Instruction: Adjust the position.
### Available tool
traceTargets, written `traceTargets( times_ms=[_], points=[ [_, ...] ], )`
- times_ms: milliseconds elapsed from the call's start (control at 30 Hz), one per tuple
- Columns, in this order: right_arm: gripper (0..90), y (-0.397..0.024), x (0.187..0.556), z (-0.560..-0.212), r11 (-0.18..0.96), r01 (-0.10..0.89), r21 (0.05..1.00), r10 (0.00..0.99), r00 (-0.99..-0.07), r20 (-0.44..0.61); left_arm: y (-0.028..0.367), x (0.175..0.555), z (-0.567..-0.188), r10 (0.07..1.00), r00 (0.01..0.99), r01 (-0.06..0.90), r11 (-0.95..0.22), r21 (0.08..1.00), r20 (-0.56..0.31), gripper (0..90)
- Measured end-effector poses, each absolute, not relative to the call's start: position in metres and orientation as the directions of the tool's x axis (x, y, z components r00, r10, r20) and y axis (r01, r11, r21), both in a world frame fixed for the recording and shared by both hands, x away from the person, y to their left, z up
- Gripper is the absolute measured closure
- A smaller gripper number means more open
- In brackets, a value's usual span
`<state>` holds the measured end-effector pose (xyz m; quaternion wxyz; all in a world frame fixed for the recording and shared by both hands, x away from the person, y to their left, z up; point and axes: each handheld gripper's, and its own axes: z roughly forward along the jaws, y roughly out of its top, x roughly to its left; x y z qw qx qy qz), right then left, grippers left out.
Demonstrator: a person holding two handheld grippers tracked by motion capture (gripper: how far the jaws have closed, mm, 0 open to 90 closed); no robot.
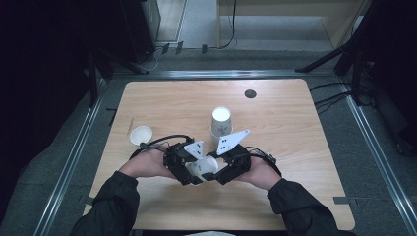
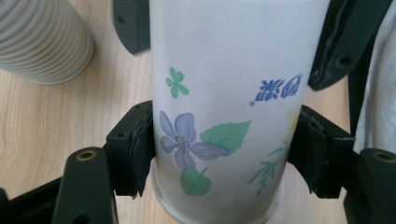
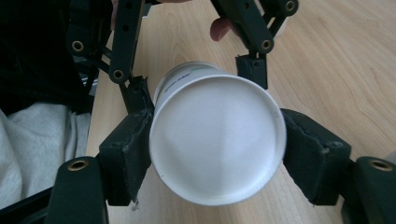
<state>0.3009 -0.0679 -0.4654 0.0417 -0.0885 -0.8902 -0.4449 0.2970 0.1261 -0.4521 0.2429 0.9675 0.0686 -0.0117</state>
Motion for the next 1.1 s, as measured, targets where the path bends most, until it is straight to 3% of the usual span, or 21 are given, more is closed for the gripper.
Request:
traceTargets(
  times_ms=[233, 467, 1100],
  points=[
    [34.6, -0.066, 0.299, -0.464, 0.59, 0.18, 0.787, 0.113, -0.984, 0.14, 0.129, 0.297, -0.451, 0.126, 0.991, 0.133, -0.868, 0.478, -0.047, 28.7],
    [34.5, -0.075, 0.302, -0.459, 0.573, 0.185, 0.798, 0.136, -0.982, 0.13, 0.137, 0.303, -0.452, 0.201, 0.978, 0.199, -0.831, 0.52, -0.053, 14.9],
    [34.4, -0.101, 0.301, -0.44, 0.487, 0.22, 0.846, 0.118, -0.976, 0.186, 0.151, 0.289, -0.452, 0.224, 0.962, 0.264, -0.621, 0.738, -0.155, 12.7]
  ],
)
